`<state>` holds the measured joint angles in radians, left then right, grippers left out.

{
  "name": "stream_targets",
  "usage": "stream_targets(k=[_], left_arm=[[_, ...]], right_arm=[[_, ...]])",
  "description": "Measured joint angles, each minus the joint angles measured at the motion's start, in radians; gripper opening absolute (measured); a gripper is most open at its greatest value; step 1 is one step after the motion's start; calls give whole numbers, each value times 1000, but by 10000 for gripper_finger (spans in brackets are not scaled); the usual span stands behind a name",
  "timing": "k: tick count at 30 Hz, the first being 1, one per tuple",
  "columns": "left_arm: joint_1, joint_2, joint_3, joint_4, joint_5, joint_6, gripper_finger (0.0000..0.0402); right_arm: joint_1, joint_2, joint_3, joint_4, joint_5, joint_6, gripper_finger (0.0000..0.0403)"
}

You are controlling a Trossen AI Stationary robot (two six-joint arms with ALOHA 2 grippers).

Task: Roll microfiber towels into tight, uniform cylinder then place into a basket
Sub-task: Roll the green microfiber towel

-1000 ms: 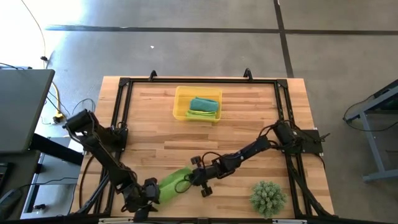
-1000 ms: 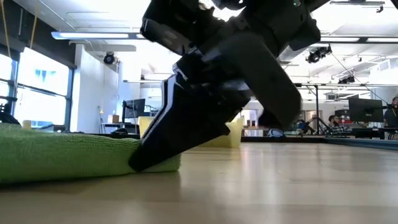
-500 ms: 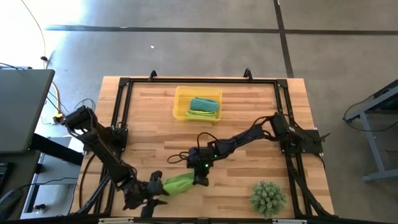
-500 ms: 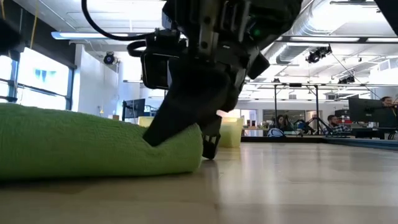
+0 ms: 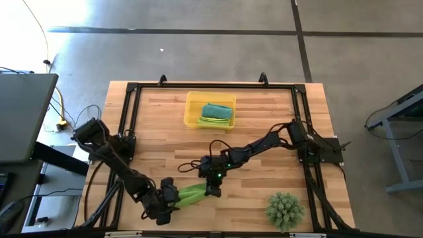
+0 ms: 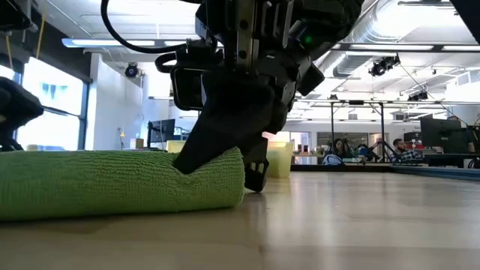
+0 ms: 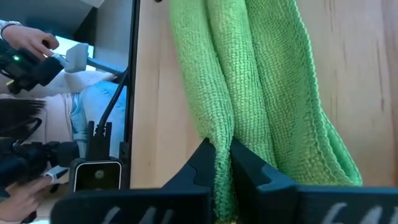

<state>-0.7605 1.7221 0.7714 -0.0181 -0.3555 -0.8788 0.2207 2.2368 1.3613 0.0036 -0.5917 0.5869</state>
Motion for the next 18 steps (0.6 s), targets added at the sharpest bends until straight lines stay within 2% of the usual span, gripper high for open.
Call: stream_targets(k=[5,9,18], left_arm=[[-14,15,2,22,35,-48,177],[-19,25,5,-1,58,-143,177],[-24,55,8,-24,79,-207,152]], right_arm=[[-2,0,0,3,10,-2,7],[-7,0,0,29,8,-53,20],[-14,-87,-7,-8,-2,-312,118]])
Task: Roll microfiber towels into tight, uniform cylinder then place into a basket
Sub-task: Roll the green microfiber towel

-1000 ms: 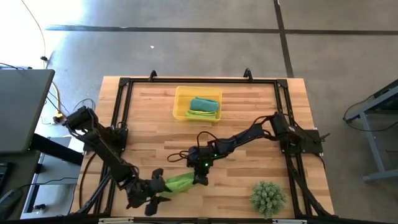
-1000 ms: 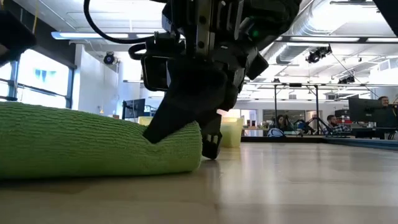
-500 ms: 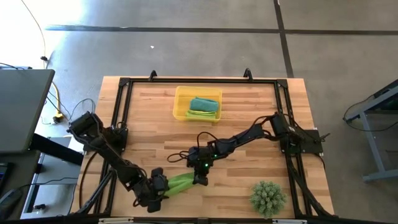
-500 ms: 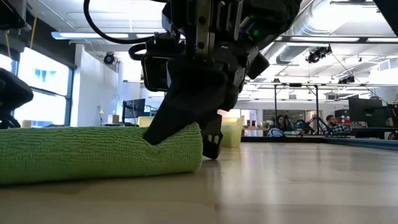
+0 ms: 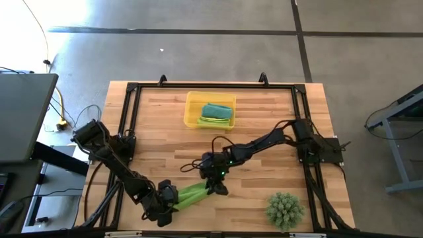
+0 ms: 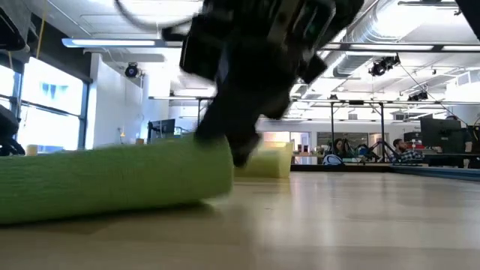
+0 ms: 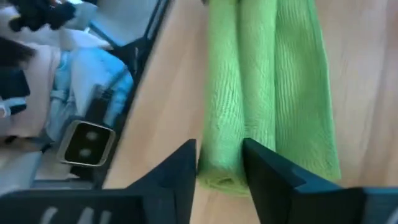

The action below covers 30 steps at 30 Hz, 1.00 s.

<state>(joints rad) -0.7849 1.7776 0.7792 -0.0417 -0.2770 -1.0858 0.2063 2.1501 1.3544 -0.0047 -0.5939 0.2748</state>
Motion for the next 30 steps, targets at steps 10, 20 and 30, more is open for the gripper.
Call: stream_targets(k=[10,20,30], left_arm=[[-3,-5,-3,4,26,-3,147],[-1,-5,-4,13,17,-4,146],[-1,-5,-5,17,11,-44,146]], right_arm=[[123,-126,0,-182,358,-627,142],[227,-98,3,-112,620,-747,183],[280,-108,47,-315,1030,-702,208]])
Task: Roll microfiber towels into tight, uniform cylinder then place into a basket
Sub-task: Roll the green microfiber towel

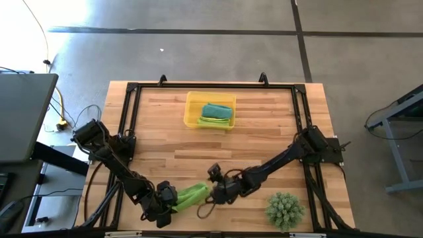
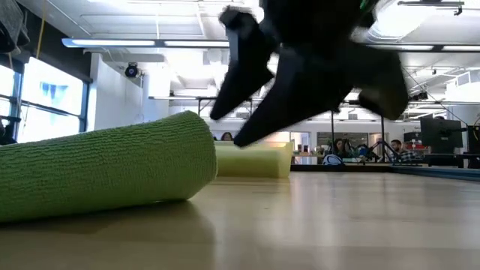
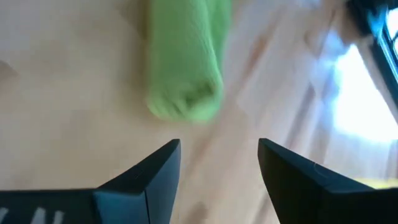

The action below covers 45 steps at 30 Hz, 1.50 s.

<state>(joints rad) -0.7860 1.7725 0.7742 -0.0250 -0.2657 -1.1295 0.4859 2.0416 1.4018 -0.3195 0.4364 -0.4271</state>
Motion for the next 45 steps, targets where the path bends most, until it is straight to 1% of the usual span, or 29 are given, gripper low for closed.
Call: stream_targets(k=[7,14,20,27,35,37,40,42,45], left_arm=[[7,0,0,2,-1,4,146],[8,0,-1,4,-2,5,146],[8,2,-3,29,-2,3,147],[7,5,-4,51,-2,3,147],[7,6,-5,87,3,4,147],[7,-4,-4,103,25,7,147],[9,-32,-7,91,74,5,147],[6,-59,-8,84,99,4,147],[3,-97,-6,75,163,4,147]], right_arm=[[49,4,5,168,-102,-25,208],[10,74,5,244,-199,-23,208],[-28,84,5,257,-202,-17,208],[-34,115,5,228,-212,-13,208],[-42,156,9,221,-225,78,207],[-48,157,10,202,-232,118,199],[-57,158,10,190,-257,182,170],[-67,158,10,184,-297,225,141],[-79,159,9,179,-339,277,94]])
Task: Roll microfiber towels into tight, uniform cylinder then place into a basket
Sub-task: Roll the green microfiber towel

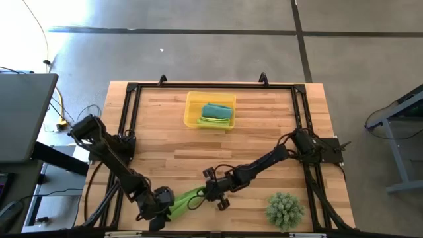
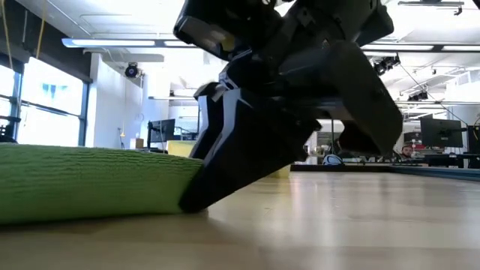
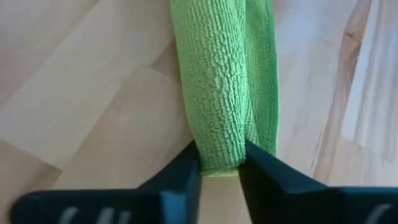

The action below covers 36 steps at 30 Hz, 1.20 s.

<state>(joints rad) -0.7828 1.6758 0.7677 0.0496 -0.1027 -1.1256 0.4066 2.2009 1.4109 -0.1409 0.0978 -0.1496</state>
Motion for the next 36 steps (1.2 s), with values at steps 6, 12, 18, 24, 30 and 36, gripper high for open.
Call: stream_targets(k=[6,12,18,24,30,36], left_arm=[[-20,-31,0,-8,68,-3,147],[-19,-81,2,-1,20,32,147],[-16,-84,4,6,-241,166,147],[15,-3,4,3,-410,193,147],[32,77,4,-2,-361,214,147],[32,109,7,-20,-347,213,152]], right_arm=[[-5,0,-1,-5,-10,14,12],[-35,0,-3,-4,-141,108,11],[-76,0,-3,-2,-275,210,9],[-91,1,-3,-1,-301,223,8],[-99,1,-4,0,-318,258,19],[-100,1,-4,0,-325,258,59]])
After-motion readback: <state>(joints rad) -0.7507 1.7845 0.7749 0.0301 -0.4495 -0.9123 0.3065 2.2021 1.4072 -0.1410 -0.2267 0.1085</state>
